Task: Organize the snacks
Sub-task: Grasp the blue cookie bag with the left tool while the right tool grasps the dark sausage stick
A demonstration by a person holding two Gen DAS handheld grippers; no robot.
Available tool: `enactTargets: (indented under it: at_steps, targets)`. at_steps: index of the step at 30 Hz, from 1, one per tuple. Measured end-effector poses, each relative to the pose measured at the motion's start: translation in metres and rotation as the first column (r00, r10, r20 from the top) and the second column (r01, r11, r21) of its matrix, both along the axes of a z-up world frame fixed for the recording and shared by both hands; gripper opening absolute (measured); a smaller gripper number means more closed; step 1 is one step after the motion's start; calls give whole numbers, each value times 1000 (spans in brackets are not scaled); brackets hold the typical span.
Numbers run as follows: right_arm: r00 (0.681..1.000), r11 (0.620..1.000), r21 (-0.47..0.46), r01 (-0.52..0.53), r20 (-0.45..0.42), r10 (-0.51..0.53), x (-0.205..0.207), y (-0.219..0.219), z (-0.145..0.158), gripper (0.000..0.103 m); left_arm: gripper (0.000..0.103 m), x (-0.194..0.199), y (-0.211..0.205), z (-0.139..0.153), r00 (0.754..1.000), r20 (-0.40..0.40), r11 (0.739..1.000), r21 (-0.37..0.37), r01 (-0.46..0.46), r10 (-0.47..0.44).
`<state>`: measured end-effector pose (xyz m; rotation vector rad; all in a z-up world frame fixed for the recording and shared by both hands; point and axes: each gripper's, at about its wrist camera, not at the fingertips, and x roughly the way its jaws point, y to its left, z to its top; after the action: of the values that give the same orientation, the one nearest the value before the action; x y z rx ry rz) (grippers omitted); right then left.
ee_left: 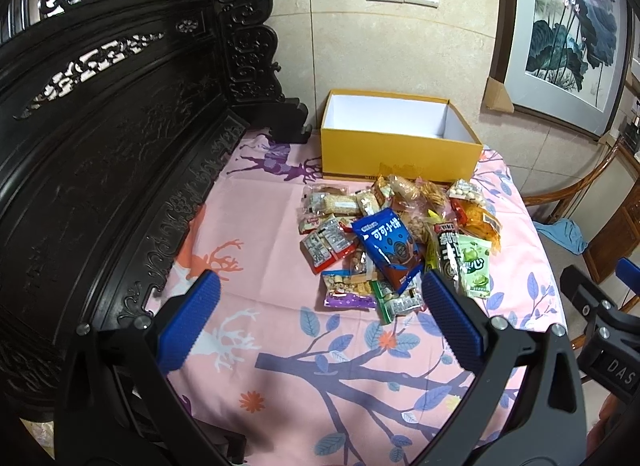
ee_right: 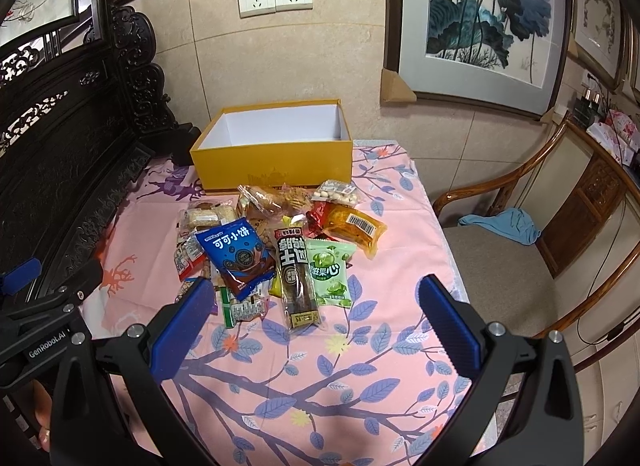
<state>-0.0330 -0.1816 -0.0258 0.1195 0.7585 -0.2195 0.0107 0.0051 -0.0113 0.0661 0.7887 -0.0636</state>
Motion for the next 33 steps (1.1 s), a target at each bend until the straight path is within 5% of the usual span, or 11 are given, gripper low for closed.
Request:
enactTargets:
  at_steps: [18, 28, 33]
  targets:
    - [986, 996, 43, -73, -145, 79, 84, -14, -79, 102, 101, 67, -14, -79, 995, -98, 999, 38, 38, -34]
    - [962, 991, 50, -127, -239, 136, 141, -15, -130, 102, 53, 115, -21, -136, 975, -217, 997, 55, 58, -45]
    - [946, 985, 71, -159, -273, 172, 162, -13, -153, 102, 49, 131, -26, -152, 967, -246, 997, 13, 79, -73]
